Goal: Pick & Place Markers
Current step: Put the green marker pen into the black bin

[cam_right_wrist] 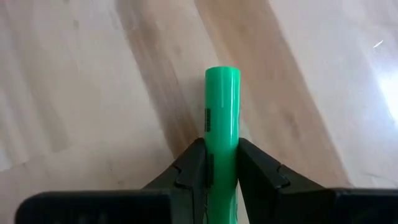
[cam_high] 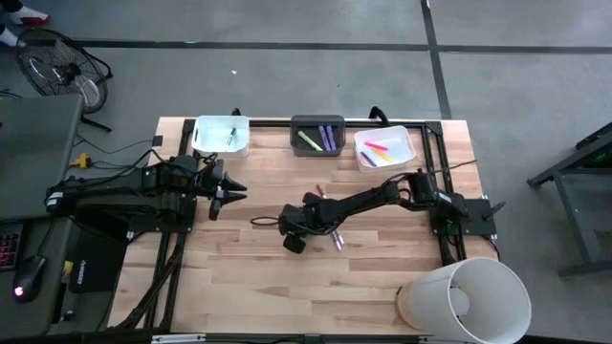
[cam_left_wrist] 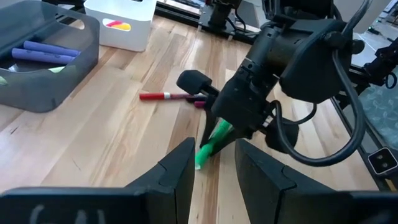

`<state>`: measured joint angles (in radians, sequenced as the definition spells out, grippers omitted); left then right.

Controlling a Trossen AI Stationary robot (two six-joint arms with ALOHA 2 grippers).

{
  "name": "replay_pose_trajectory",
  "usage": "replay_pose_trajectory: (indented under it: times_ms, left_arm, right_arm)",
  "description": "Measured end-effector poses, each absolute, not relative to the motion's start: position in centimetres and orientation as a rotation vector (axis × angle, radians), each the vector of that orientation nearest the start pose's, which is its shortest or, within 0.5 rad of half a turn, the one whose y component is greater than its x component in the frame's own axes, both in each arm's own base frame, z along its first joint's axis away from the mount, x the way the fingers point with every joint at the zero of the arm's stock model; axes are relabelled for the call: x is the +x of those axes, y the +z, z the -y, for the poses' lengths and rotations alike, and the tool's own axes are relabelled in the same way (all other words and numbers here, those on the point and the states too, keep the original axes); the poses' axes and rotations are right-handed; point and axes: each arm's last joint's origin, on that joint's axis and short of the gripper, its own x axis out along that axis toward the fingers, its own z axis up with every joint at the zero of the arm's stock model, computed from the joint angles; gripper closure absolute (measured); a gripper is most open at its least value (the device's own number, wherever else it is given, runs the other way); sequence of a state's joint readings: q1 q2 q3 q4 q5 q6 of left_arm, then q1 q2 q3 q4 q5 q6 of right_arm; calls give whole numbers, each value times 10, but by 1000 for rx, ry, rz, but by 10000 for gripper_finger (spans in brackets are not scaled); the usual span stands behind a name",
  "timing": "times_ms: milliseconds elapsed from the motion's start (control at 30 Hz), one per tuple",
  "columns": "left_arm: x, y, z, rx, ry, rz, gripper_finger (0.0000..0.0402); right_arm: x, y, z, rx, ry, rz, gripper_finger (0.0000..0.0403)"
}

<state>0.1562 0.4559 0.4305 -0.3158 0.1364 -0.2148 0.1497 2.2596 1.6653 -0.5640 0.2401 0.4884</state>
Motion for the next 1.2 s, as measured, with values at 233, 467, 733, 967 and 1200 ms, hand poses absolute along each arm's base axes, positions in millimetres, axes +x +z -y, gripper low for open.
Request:
replay_pose_trajectory:
  times_ms: [233,467,733,967,1200]
  left_arm:
    - [119,241,-15,-270,54,-337,289]
    - [119,241,-15,-271,55,-337,289]
    - [119,240,-15,-282,58,-345,289]
    - [119,240,-15,-283,59,-345,289]
    - [119,240,-15,-283,62,-344,289]
  right_arm:
    - [457,150,-65,227,-321,-1048,333]
    - [455,167,-60,190,-337,-1011,333]
    - [451,184,-45,145,-361,-998,332]
    - [442,208,-20,77,-420,-995,331]
    - [433,229,15,15,-497,-987,330]
